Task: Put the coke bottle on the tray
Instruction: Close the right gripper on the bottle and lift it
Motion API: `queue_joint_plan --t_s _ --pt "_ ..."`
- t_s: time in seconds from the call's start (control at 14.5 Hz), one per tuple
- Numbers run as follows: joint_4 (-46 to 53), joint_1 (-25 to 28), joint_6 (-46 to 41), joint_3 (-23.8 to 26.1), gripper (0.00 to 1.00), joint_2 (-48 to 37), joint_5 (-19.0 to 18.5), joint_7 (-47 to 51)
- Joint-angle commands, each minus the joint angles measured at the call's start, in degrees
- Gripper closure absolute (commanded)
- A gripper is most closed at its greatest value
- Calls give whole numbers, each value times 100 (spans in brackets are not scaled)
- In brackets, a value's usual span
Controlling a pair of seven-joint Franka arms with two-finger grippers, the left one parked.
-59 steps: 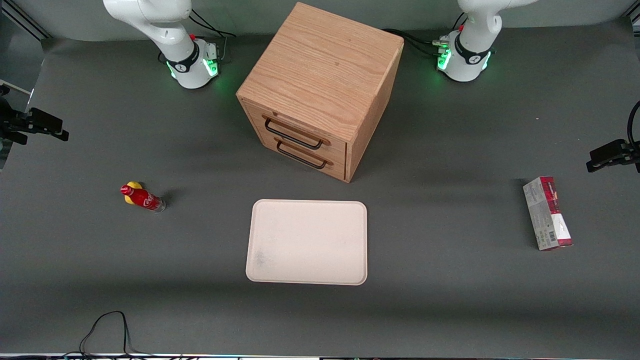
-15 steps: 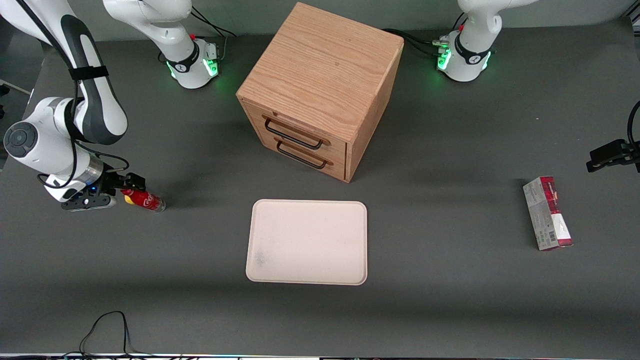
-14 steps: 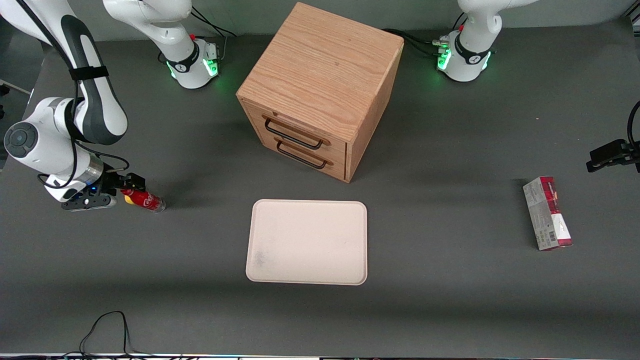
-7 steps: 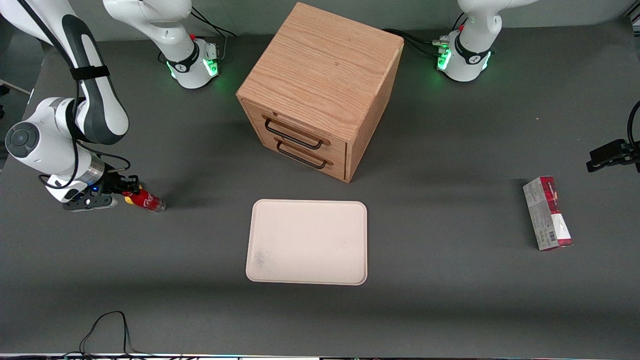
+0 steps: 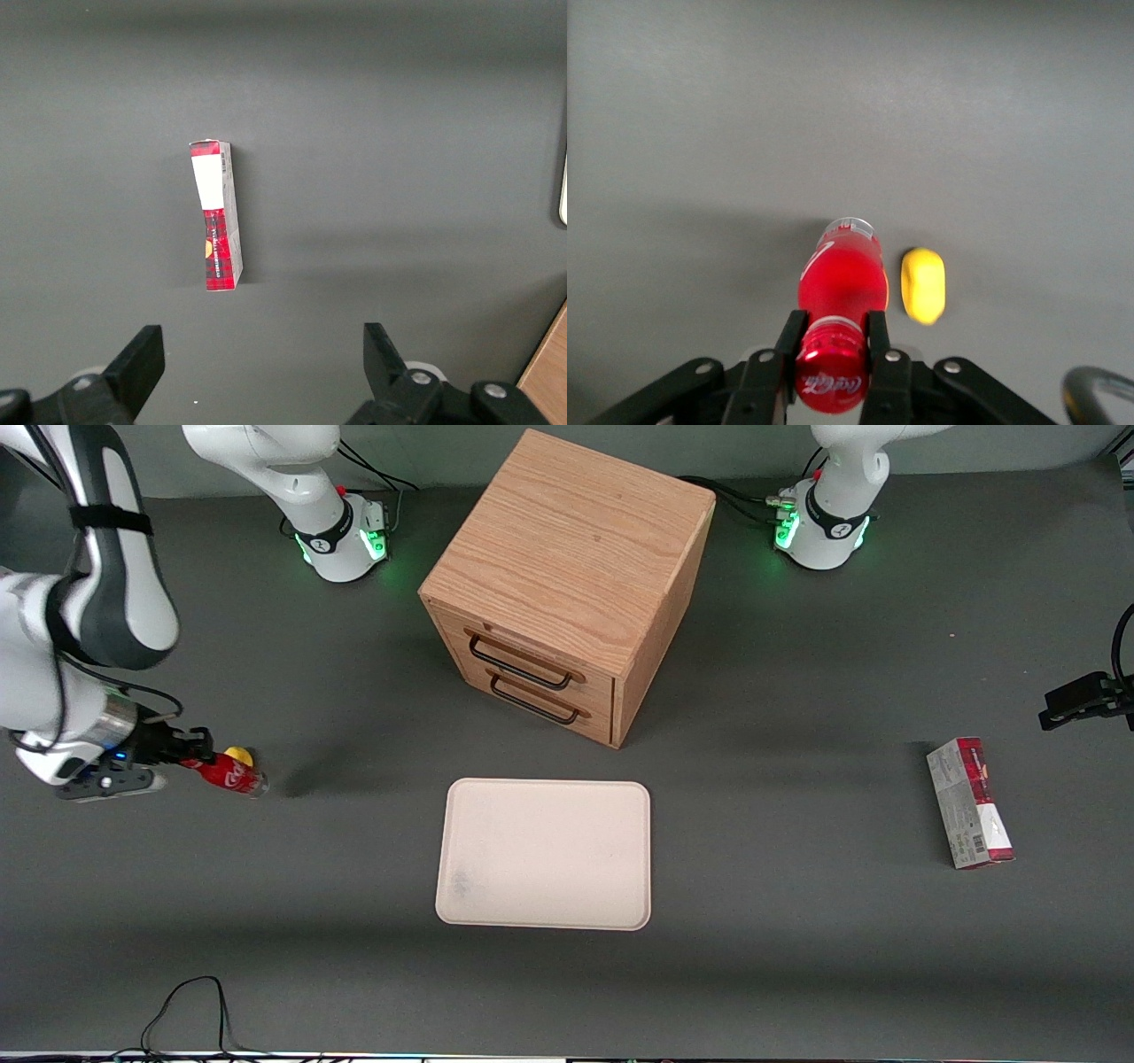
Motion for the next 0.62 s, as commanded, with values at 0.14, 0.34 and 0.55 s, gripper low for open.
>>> queue_joint_plan --t_s 0.14,0.34,0.55 --pt "1805 30 -2131 -15 100 -74 108 -171" --pt "2596 30 -2906 -7 100 -74 100 -171" --pt "3169 108 -3303 2 100 22 100 -162"
